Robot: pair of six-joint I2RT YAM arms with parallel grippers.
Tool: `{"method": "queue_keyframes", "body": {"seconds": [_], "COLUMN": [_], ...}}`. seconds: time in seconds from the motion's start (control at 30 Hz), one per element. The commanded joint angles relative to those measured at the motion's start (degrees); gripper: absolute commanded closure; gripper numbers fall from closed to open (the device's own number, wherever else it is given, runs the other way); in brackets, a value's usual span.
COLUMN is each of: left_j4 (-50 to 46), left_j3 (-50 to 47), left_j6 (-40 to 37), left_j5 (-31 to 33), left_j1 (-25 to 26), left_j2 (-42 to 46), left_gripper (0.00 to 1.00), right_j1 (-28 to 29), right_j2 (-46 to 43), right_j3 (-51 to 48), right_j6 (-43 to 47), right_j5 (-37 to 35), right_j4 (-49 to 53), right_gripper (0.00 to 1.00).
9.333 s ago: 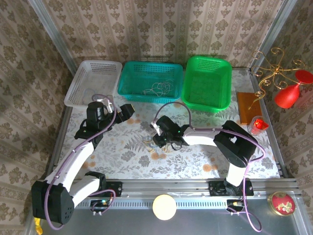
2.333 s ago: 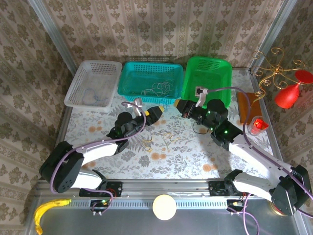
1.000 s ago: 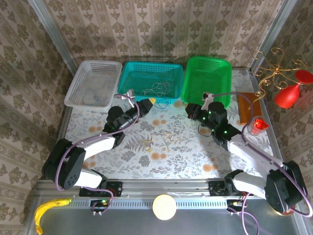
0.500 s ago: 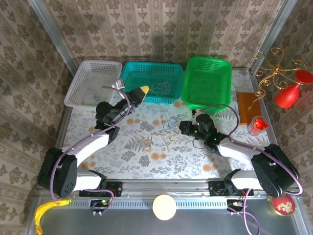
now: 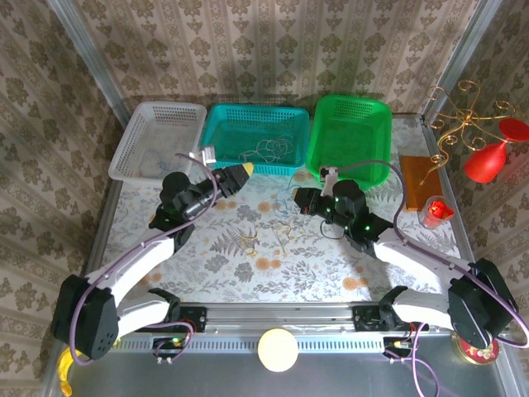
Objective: Untangle the cables
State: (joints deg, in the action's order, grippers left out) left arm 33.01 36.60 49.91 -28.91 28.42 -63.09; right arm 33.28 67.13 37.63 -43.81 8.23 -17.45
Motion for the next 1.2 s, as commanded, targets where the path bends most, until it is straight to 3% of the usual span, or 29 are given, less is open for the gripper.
{"method": "queue_keyframes", "body": {"seconds": [0.0,0.2,0.47,0.63,0.73,0.9,1.0,1.17], "left_j4": [-16.2,-21.9,-26.0,-25.4,-23.1,-16.0,-11.8,-7.1], "left_j3": [0.2,2.1,8.2,10.6,10.8,8.2,6.4,4.4], "left_j6": [-16.7,-27.6,-36.6,-37.6,-36.6,-33.1,-30.8,-28.2], "left_j5": [1.1,-1.2,-7.4,-10.6,-10.7,-11.2,-11.9,-12.2], "left_j1": [0.2,0.3,2.3,3.9,4.4,4.5,4.7,5.4], "left_j2": [2.3,1.0,-4.8,-7.7,-9.4,-11.9,-13.5,-16.1], "left_gripper": [0.35,0.26,0.26,0.27,0.34,0.60,0.71,0.70], "right_j1": [0.2,0.5,2.9,4.6,5.2,5.4,5.3,5.1], "right_j2": [-1.2,-0.8,-0.9,-0.8,-0.7,-1.3,-1.9,-2.7], "right_j3": [3.7,8.2,13.5,15.5,16.4,19.2,22.1,27.1], "right_j6": [2.4,4.5,7.6,8.6,8.4,8.0,8.1,8.1], "right_j5": [2.2,5.6,8.8,9.3,9.5,10.7,11.5,12.4], "right_j4": [4.9,8.4,13.8,15.7,15.9,15.8,16.4,16.8], "right_gripper": [1.00,1.00,1.00,1.00,1.00,1.00,1.00,1.00]}}
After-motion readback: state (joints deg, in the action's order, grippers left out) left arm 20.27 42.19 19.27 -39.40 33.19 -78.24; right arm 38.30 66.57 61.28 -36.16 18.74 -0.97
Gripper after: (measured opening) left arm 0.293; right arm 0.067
